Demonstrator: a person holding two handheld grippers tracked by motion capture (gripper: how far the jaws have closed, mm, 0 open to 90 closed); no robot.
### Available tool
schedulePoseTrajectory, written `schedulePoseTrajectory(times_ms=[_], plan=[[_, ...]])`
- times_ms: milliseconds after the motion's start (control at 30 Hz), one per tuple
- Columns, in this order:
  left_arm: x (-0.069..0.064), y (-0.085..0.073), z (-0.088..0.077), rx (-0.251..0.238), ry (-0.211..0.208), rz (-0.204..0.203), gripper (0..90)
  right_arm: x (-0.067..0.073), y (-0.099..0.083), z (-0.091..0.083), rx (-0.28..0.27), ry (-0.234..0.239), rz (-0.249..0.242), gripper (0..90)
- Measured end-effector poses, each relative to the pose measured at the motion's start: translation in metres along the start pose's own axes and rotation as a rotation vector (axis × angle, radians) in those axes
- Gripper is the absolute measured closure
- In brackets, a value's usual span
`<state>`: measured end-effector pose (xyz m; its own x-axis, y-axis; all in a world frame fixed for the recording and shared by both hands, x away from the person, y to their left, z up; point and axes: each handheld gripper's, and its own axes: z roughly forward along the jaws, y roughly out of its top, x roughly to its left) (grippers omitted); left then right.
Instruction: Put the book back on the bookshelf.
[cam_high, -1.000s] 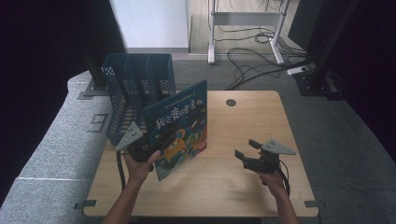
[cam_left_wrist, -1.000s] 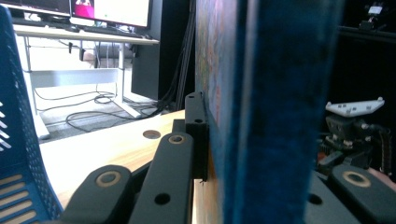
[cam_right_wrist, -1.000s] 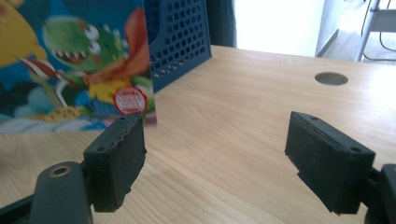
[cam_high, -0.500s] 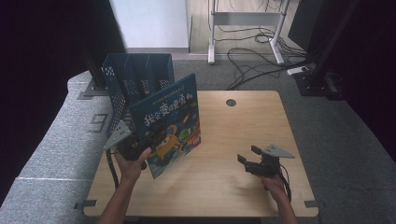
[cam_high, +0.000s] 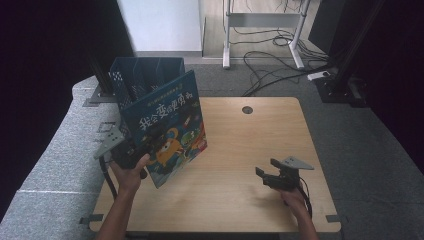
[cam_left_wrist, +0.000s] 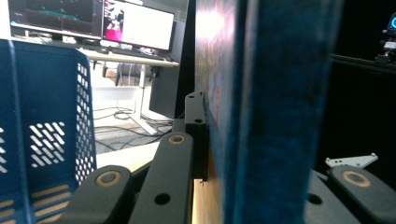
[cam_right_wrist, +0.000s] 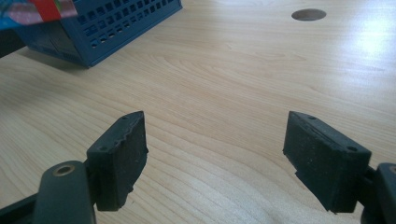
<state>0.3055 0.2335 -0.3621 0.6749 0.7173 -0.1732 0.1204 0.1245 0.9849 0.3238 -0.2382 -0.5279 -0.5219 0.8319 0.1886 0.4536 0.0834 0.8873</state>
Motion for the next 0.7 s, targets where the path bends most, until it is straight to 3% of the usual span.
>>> schedulePoseTrajectory(times_ms=[167, 367, 700], plan=[[0.004, 0.007, -0.004, -0.011, 0.013, 0.0, 82.7, -0.001, -0.001, -0.001, 0.005, 0.002, 0.005, 21.0], [0.004, 0.016, -0.009, -0.014, 0.032, 0.029, 82.6, -0.004, -0.004, 0.0, 0.011, -0.006, 0.016, 21.1], [0.01, 0.024, -0.019, -0.032, 0.057, 0.027, 82.7, -0.004, -0.006, 0.002, 0.033, -0.008, 0.017, 21.0]])
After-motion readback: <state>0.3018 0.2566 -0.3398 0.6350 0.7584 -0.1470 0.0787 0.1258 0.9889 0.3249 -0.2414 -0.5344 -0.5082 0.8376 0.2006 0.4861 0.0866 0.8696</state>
